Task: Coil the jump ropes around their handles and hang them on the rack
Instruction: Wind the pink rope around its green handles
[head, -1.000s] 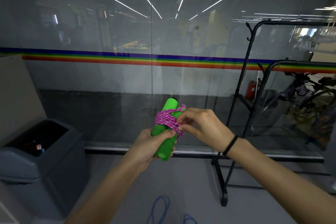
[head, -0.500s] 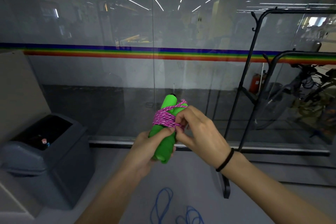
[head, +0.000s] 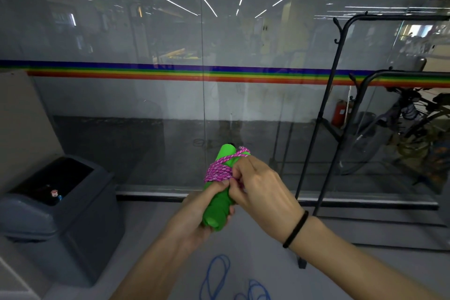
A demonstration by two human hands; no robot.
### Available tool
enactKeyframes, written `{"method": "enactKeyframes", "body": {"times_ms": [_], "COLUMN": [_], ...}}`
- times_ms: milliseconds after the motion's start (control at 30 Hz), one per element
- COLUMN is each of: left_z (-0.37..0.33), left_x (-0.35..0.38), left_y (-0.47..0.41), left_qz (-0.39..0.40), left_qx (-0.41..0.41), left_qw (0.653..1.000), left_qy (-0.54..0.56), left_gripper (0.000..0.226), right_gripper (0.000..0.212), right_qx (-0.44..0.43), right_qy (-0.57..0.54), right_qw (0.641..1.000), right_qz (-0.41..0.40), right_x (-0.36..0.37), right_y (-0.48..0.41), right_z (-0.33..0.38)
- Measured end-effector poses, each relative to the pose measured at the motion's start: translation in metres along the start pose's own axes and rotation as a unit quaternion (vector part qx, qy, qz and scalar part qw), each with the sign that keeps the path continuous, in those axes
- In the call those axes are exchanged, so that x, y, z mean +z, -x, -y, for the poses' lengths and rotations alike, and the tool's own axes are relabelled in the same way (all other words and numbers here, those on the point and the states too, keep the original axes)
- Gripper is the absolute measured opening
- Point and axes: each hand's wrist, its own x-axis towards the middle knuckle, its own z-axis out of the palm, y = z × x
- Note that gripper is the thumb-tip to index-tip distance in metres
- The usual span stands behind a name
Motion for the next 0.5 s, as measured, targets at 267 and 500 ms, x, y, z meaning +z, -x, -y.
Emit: {"method": "enactKeyframes", "body": {"times_ms": [267, 500], "left_z": [0.003, 0.014], "left_x": [-0.01, -0.02], "left_y": [-0.002, -0.009], "left_qz": [-0.006, -0.074], "left_qx": [0.01, 0.045], "left_qw": [1.0, 0.988], "left_qy": [-0.015, -0.128], "left_gripper": [0.018, 0.019], "right_gripper": [0.01, 0.008], "right_qx": [0.022, 0.059], "right_qy": [-0.155, -0.182], "right_qw": [0.985, 0.968], "right_qz": [0.076, 0.165], "right_x": [-0.005, 0.003], "right_y": [0.0, 0.003], "right_z": [-0.009, -0.02]}}
